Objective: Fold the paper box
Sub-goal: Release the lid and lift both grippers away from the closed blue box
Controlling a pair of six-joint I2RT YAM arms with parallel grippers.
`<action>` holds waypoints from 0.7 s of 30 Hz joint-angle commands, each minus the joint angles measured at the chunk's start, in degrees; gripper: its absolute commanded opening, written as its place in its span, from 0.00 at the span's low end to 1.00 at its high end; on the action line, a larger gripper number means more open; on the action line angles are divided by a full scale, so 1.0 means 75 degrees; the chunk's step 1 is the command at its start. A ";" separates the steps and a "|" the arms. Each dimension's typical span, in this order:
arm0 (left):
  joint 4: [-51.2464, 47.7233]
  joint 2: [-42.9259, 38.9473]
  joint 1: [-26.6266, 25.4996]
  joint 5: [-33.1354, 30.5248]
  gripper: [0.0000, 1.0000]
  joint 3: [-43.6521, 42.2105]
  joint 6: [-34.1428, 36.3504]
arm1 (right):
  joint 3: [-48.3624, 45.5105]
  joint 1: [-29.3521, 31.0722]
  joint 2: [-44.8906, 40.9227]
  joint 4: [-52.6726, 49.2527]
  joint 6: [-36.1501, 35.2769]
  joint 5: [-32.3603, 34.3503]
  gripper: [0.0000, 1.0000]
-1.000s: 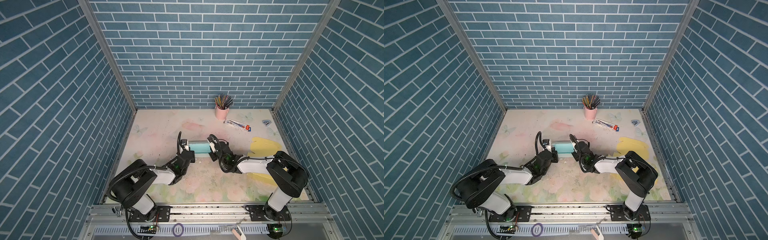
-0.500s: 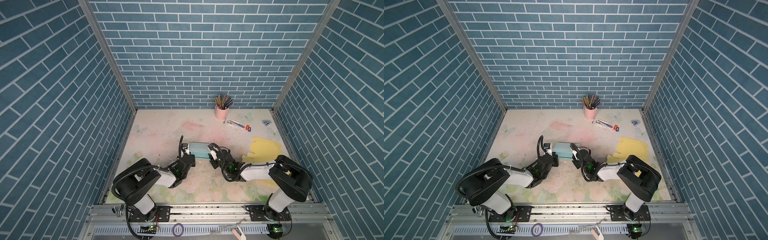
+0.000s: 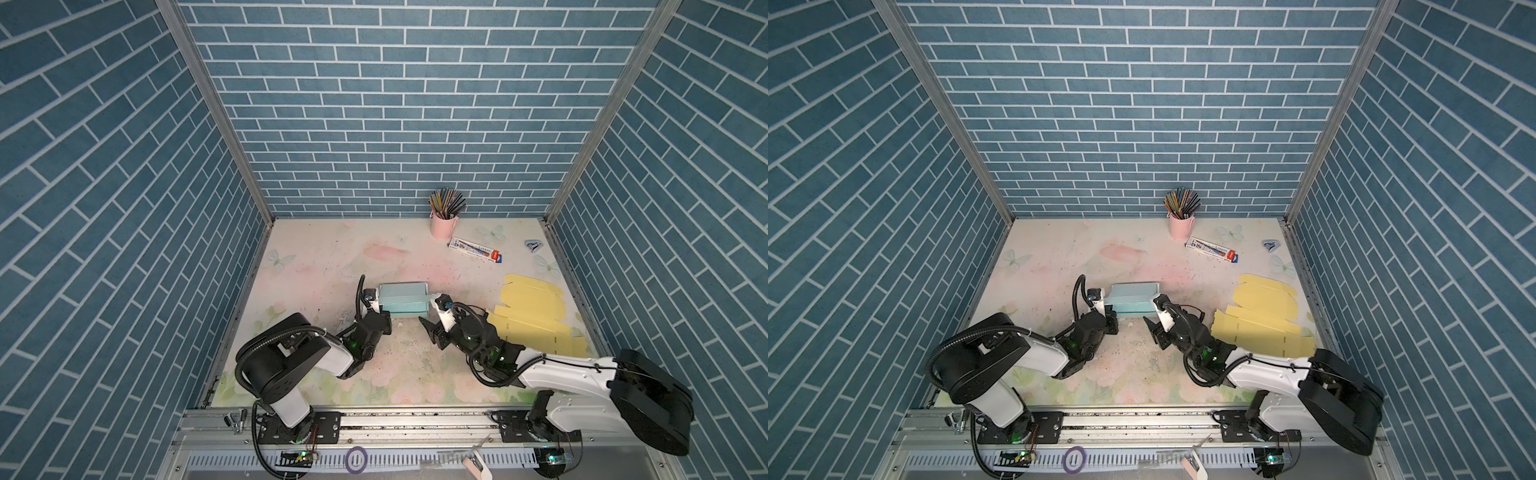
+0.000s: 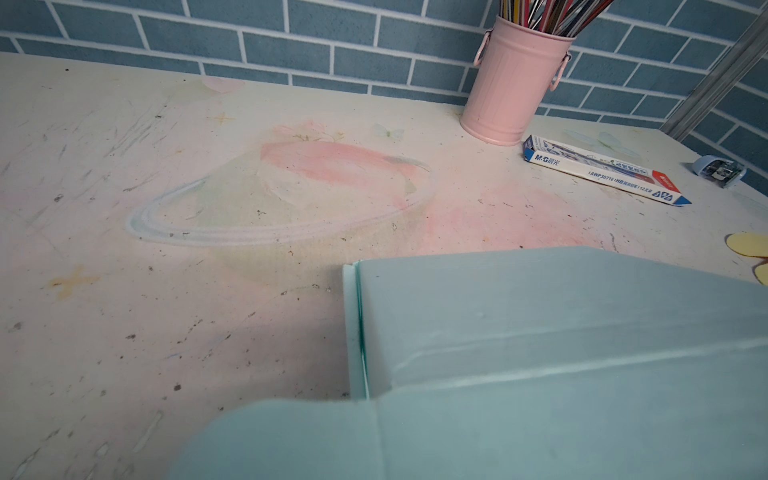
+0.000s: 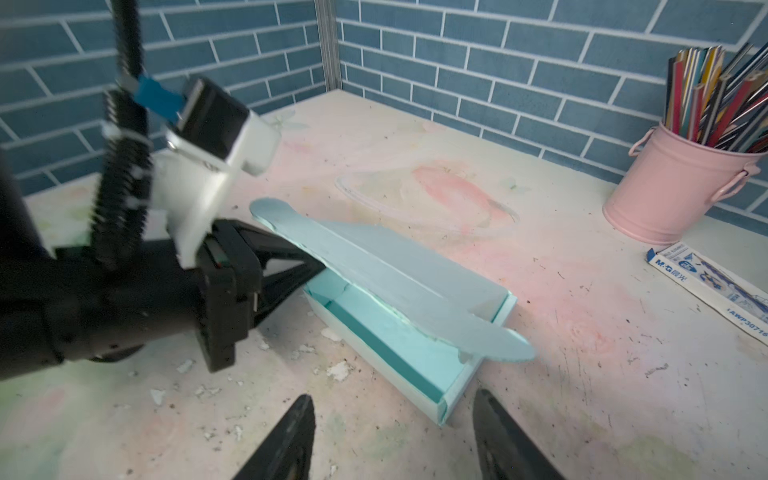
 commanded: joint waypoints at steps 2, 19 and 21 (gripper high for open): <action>0.0076 0.0053 -0.0081 -0.0023 0.07 -0.0026 0.0111 | 0.0837 0.0018 -0.0953 -0.1942 0.1248 0.0352 0.61; 0.0114 0.0049 -0.0411 -0.0073 0.13 -0.0014 0.0271 | 0.3976 -0.1757 0.2266 -0.4997 0.2601 -0.0936 0.65; -0.0109 -0.0158 -0.0422 -0.0047 0.16 -0.0065 0.0138 | 0.3968 -0.1782 0.2628 -0.4814 0.2685 -0.1024 0.65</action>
